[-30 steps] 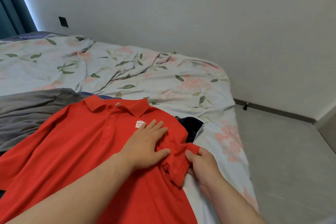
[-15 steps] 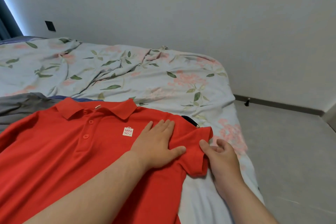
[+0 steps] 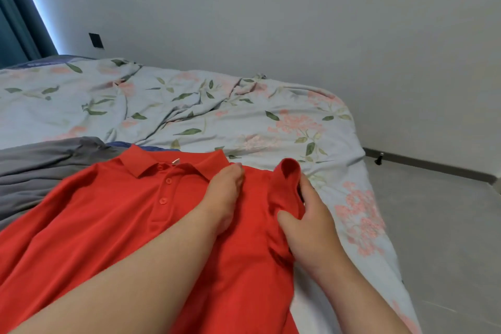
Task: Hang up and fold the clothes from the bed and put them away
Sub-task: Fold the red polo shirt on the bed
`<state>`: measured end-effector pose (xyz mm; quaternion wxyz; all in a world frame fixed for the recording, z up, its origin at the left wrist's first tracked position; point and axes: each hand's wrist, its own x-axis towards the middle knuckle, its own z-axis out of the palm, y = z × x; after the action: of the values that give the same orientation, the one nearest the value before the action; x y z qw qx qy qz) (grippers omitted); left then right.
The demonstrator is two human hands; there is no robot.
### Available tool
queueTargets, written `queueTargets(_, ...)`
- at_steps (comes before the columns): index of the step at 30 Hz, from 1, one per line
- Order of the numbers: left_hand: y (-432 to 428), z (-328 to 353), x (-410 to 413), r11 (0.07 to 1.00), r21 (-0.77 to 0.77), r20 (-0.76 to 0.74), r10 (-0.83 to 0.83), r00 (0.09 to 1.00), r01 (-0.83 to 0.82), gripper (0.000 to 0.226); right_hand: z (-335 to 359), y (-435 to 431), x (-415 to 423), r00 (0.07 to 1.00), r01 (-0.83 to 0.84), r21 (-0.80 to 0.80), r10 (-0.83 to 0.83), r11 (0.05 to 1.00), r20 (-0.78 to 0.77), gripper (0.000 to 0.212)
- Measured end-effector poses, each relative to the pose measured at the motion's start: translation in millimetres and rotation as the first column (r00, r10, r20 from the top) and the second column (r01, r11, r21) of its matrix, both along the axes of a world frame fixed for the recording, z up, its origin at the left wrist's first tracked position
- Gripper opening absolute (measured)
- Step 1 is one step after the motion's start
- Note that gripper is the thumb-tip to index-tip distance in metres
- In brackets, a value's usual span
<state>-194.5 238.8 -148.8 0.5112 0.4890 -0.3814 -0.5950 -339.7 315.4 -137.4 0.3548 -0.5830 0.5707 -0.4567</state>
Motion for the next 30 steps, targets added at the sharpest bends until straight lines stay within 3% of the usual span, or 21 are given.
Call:
queueTargets(1,2.8,12.9,14.6,0.993,0.057,-0.179,0.114,0.977,-0.106,0.027,4.9,3.8,12.9,0.978,-0.06,0.011,0.061,0.998,-0.199,0.082)
queueTargets(3,15.9,26.7,51.8,0.97,0.084,-0.227,0.243,0.943,-0.229,0.026,6.7,11.7,40.8,0.863,-0.138,0.186,0.21,0.973,-0.46,0.082)
queueTargets(5,43.5,31.3,94.3,0.937,0.025,-0.053,0.349,0.936,-0.348,0.022,3.4,21.7,64.8,0.733,-0.142,0.398,0.367,0.906,-0.573,0.087)
queueTargets(7,75.7,20.7,132.1,0.906,-0.121,0.243,0.423,0.873,-0.406,0.021,-1.5,31.5,75.0,0.631,-0.084,0.414,0.37,0.907,-0.682,0.087)
queueTargets(9,117.7,8.4,193.4,0.847,-0.302,0.548,0.53,0.647,-0.438,0.016,-0.3,42.4,108.4,0.562,-0.08,0.25,0.251,0.965,-0.788,0.079)
queueTargets(10,135.2,1.8,220.4,0.811,-0.368,0.656,0.573,0.491,-0.454,0.016,0.0,47.6,126.6,0.553,-0.104,0.146,0.179,0.984,-0.814,0.073)
queueTargets(11,154.7,-5.5,251.6,0.777,-0.406,0.747,0.585,0.316,-0.48,0.018,-1.6,52.1,153.4,0.583,-0.174,0.07,0.16,0.982,-0.797,0.068)
queueTargets(12,171.0,-12.2,277.5,0.756,-0.384,0.803,0.557,0.212,-0.53,0.021,-5.1,53.7,180.7,0.613,-0.267,0.019,0.185,0.964,-0.768,0.064)
queueTargets(13,181.8,-17.6,295.6,0.752,-0.316,0.833,0.512,0.21,-0.578,0.023,-9.2,52.6,206.9,0.637,-0.372,-0.009,0.248,0.928,-0.73,0.061)
queueTargets(15,191.1,-19.3,311.3,0.821,-0.135,0.845,0.388,0.368,-0.555,0.023,-18.8,42.1,254.7,0.621,-0.513,-0.012,0.361,0.859,-0.695,0.06)
queueTargets(17,187.2,-16.9,315.9,0.904,-0.033,0.805,0.276,0.524,-0.427,0.013,-30.0,29.6,284.4,0.593,-0.522,-0.008,0.356,0.853,-0.722,0.061)
queueTargets(19,178.7,-11.3,321.5,0.933,0.063,0.776,0.177,0.605,-0.353,0.006,-47.0,24.1,297.7,0.564,-0.47,-0.008,0.294,0.882,-0.771,0.063)
queueTargets(22,168.0,-18.1,335.7,0.877,0.119,0.699,0.26,0.666,-0.466,0.022,-65.4,30.9,301.0,0.557,-0.438,-0.049,0.228,0.898,-0.799,0.075)
queueTargets(25,153.7,-11.6,341.8,0.85,0.209,0.39,0.382,0.838,-0.484,0.03,-71.0,33.3,298.1,0.641,-0.411,-0.103,0.207,0.906,-0.739,0.083)
queueTargets(27,139.3,1.2,361.5,0.82,0.173,0.33,0.474,0.817,-0.546,0.03,-69.1,35.0,294.2,0.67,-0.412,-0.118,0.212,0.904,-0.712,0.082)
queueTargets(30,116.7,26.0,405.2,0.736,0.029,0.374,0.619,0.691,-0.676,0.031,-65.3,40.6,292.0,0.661,-0.436,-0.12,0.227,0.892,-0.715,0.076)
